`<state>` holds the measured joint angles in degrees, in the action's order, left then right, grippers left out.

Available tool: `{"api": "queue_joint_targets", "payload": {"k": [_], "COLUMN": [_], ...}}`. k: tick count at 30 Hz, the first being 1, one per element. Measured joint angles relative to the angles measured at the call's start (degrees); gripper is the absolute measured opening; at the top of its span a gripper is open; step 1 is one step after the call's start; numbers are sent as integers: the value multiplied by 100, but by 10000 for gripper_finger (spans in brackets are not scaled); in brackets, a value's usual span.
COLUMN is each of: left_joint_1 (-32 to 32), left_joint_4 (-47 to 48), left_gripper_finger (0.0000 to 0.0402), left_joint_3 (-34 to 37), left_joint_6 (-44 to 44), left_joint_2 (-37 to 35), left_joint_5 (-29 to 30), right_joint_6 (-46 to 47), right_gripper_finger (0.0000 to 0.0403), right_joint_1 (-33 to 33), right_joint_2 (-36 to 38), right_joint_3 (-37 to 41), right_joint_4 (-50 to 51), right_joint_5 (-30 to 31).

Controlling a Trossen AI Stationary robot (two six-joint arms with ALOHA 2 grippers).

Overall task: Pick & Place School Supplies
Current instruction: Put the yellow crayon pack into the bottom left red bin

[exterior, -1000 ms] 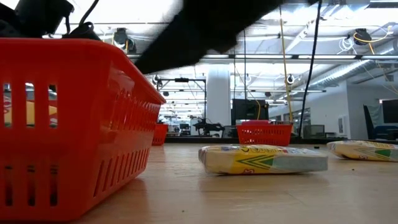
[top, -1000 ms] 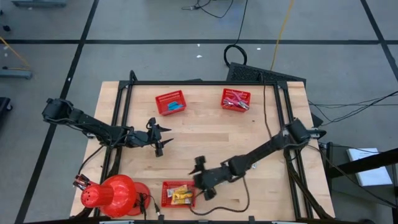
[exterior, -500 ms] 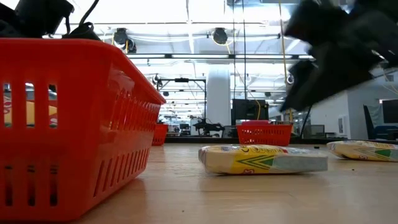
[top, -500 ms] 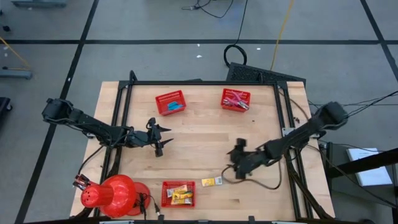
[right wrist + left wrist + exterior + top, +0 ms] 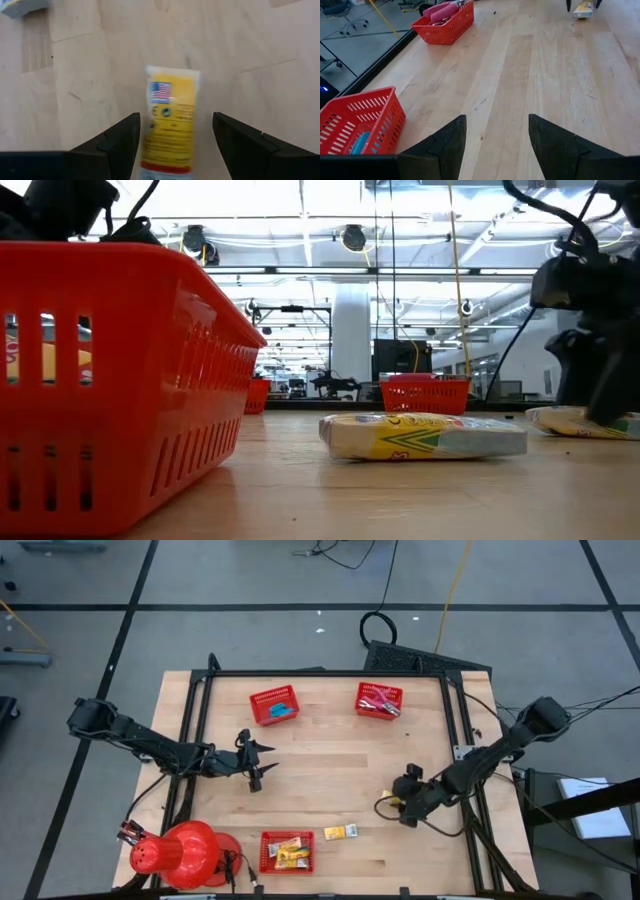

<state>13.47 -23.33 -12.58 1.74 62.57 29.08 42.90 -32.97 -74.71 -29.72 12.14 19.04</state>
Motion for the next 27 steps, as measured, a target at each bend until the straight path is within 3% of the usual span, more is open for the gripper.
{"api": "queue_joint_targets", "payload": {"k": [6,10,13,17,27], "left_joint_1": [0,0,0,0,0], "left_joint_4": [-2,-2,-2,-3,-6], "left_gripper_finger": [218,218,218,218,218], "left_joint_3": [0,0,0,0,0], "left_joint_6": [4,4,4,4,4], "left_joint_2": [-1,0,0,-1,0], "left_joint_5": [0,0,0,0,0], "right_joint_6": [134,207,136,-138,-1276], "right_gripper_finger": [242,218,162,56,55], "right_joint_1": [-35,-89,-116,-79,-34], "right_joint_2": [-585,-989,-1132,-1151,-1113], "right_joint_3": [5,-6,11,23,24], "right_joint_4": [-378,-850,-1220,-1673,-3229], "right_joint_5": [40,549,831,877,1053]}}
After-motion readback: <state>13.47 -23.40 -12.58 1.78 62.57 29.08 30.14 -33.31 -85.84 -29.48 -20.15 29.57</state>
